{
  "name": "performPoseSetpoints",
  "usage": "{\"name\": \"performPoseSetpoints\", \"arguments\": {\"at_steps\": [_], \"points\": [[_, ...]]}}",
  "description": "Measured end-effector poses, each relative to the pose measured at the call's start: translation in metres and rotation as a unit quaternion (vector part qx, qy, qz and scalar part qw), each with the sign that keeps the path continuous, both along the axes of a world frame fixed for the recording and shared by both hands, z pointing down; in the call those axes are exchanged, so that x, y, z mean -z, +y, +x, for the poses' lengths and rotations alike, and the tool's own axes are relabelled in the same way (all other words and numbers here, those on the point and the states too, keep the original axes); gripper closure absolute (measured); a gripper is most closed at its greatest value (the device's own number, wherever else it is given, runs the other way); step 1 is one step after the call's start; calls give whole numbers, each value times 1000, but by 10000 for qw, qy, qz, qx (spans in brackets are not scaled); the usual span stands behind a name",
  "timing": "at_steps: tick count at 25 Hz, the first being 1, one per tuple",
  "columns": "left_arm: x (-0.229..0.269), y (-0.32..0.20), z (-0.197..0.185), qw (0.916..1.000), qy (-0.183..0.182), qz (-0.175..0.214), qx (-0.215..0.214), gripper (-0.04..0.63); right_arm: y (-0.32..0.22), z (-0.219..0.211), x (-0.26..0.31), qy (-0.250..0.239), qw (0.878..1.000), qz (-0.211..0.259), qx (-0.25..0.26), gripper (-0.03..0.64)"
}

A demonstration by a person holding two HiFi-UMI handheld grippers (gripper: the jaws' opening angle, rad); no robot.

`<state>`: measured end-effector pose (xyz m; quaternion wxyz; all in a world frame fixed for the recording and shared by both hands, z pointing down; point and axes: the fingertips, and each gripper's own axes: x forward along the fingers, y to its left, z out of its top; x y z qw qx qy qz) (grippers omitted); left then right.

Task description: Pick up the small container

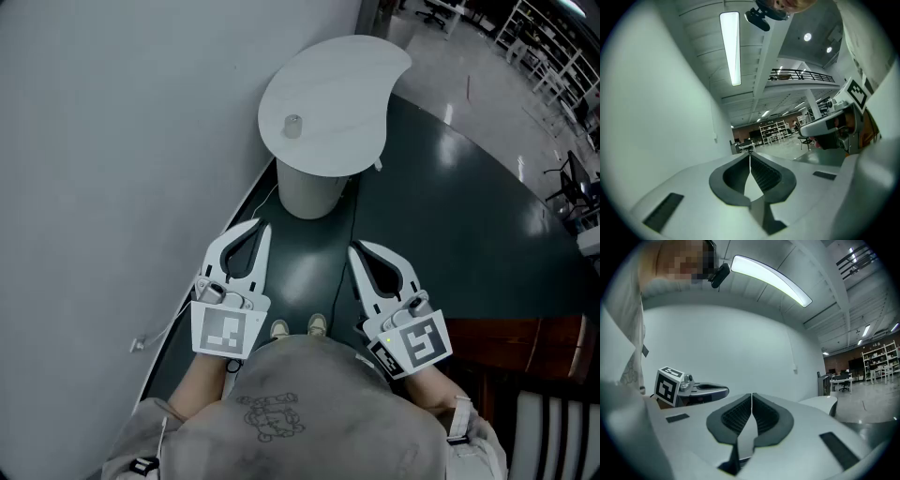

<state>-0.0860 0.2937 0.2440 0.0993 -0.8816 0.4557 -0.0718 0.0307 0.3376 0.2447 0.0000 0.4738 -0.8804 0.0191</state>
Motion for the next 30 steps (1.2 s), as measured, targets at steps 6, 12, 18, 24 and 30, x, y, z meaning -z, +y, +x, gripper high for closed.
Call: {"name": "performPoseSetpoints", "arguments": {"at_steps": [6, 12, 18, 24, 30], "points": [[-3, -2, 10, 9991, -384, 194, 16, 575, -2, 8, -2, -154, 9999, -25, -4, 584], [-5, -3, 23, 9990, -414, 168, -4, 575, -7, 21, -4, -184, 9998, -58, 1, 584], [-6, -3, 36, 9987, -473, 203, 0, 575, -8, 30, -7, -69, 10000, -23, 59, 584], [-9, -4, 51, 9979, -603, 248, 47, 575, -12, 43, -10, -85, 9999, -8, 130, 584], [-16, -4, 64, 9983, -524, 184, 150, 575, -16, 57, -16, -124, 9996, -24, 252, 584]]}}
